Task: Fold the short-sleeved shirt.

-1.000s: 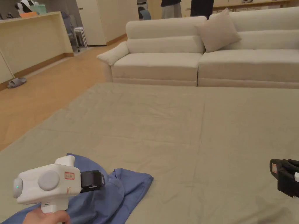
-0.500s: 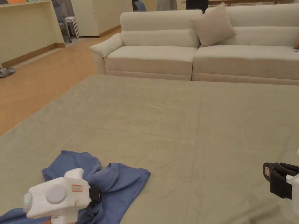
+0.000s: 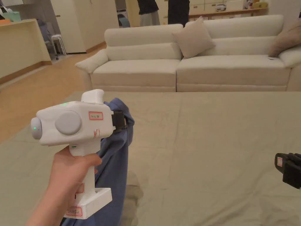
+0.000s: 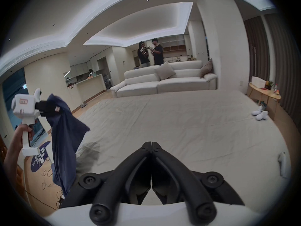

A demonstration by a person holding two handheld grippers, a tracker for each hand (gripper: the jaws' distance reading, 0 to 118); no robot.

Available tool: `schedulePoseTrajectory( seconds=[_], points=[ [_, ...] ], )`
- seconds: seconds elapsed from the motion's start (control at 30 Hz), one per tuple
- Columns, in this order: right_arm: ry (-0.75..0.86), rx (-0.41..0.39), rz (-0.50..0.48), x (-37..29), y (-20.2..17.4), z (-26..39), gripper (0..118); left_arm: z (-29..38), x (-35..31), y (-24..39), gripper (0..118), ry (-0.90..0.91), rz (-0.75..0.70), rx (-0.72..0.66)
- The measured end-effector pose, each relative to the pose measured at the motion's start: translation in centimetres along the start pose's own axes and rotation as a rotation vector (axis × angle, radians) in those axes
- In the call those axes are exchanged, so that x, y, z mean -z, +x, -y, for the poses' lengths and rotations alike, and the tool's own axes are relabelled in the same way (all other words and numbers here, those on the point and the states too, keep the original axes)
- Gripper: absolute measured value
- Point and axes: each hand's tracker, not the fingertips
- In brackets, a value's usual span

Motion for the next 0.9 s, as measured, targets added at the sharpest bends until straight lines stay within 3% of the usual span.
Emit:
schedulePoseTrajectory(
  seconds=[0.17, 0.33, 0.6, 0.63, 0.67, 0.7, 0.73, 0.77, 0.8, 0.9],
  points=[
    [0.099, -0.009, 0.151, -6.4, 6.3, -2.3, 0, 2.1, 4.7, 13.5, 3, -0.042, 0.201, 0.129],
    [0.150, 0.032, 0.268, -12.0, 11.9, -3.3, 0, 12.2, 10.2, 25.4, 3, -0.275, 0.329, 0.211],
    [0.129, 0.061, 0.333, -15.2, 14.8, -1.1, 0, 30.4, 13.6, 32.4, 3, -0.738, 0.328, 0.347],
    [0.123, 0.069, 0.329, -15.3, 14.8, -0.8, 0, 31.8, 13.9, 32.4, 8, -0.779, 0.300, 0.355],
    [0.117, 0.076, 0.325, -15.2, 14.9, -0.6, 0, 32.8, 14.3, 32.2, 23, -0.819, 0.293, 0.343],
    [0.114, 0.080, 0.321, -15.3, 14.7, -0.4, 0, 33.7, 14.7, 31.8, 46, -0.846, 0.306, 0.290],
    [0.113, 0.082, 0.319, -15.4, 14.4, -0.2, 0, 33.6, 13.4, 31.6, 73, -0.781, 0.416, 0.202],
    [0.112, 0.080, 0.316, -15.5, 14.2, -0.1, 0, 33.1, 13.2, 31.7, 89, -0.738, 0.451, 0.152],
    [0.110, 0.078, 0.312, -15.4, 13.9, -0.1, 0, 32.5, 13.2, 31.9, 96, -0.800, 0.452, 0.103],
    [0.108, 0.071, 0.297, -15.9, 12.9, -0.1, 0, 28.4, 11.0, 30.0, 97, -0.753, 0.439, 0.004]
  ],
)
